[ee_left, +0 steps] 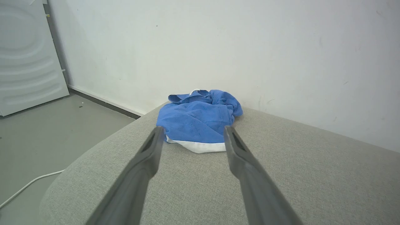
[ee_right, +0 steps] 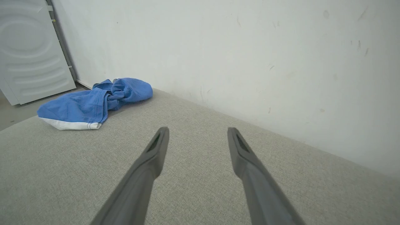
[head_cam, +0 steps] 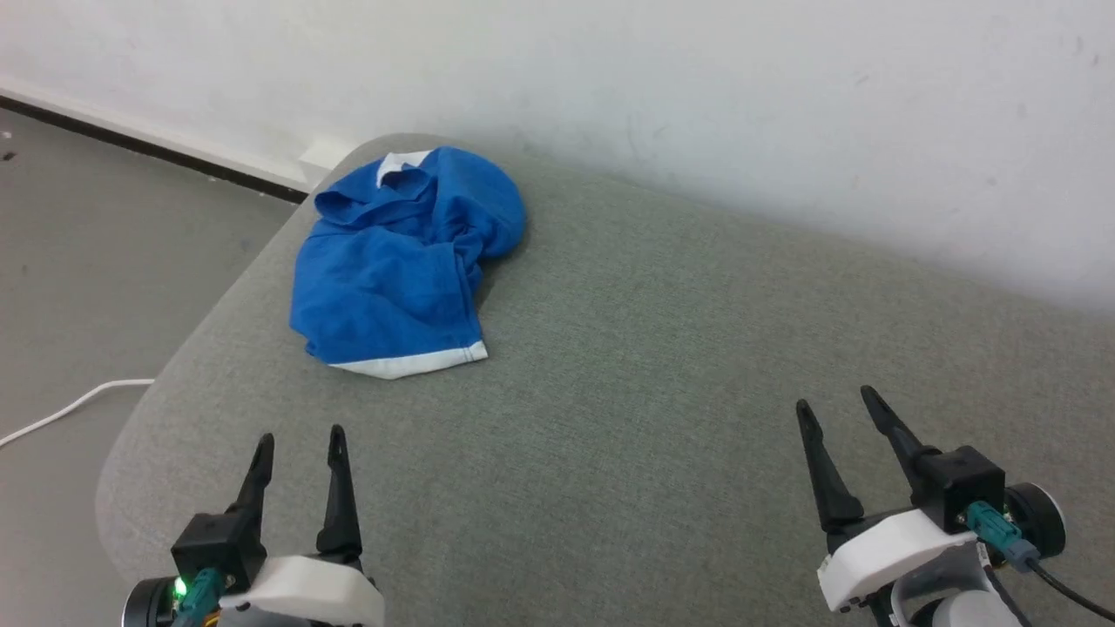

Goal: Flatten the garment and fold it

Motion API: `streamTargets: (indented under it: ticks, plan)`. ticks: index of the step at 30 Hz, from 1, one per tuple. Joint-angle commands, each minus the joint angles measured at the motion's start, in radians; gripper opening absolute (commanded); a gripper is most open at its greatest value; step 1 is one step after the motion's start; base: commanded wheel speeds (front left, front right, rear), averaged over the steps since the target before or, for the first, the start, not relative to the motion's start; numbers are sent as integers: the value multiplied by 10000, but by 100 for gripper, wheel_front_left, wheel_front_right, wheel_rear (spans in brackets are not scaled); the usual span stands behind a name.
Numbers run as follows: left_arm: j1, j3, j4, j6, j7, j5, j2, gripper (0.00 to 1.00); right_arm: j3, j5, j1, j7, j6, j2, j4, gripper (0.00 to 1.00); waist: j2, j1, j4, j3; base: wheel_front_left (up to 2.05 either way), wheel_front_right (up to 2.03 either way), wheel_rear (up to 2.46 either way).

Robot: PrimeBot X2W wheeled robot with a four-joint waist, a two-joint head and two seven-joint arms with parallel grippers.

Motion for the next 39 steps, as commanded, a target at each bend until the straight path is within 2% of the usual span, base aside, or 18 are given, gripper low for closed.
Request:
streamTargets:
  ticks: [1, 10, 39]
  plan:
    - [123, -37, 10, 98, -135, -111, -15, 100, 43, 79, -183, -97, -6, 18, 70, 100, 0, 0, 135, -17, 0, 0, 0]
    - [228, -103, 59, 215, -323, -275, -16, 100, 146, 119, -246, -285, -7, 20, 267, 100, 0, 0, 585, -30, 0, 0, 0]
    - [300, -121, 364, 217, -908, -803, -21, 100, 227, 170, -475, -870, -9, 27, 762, 100, 0, 0, 1897, 70, 0, 0, 0]
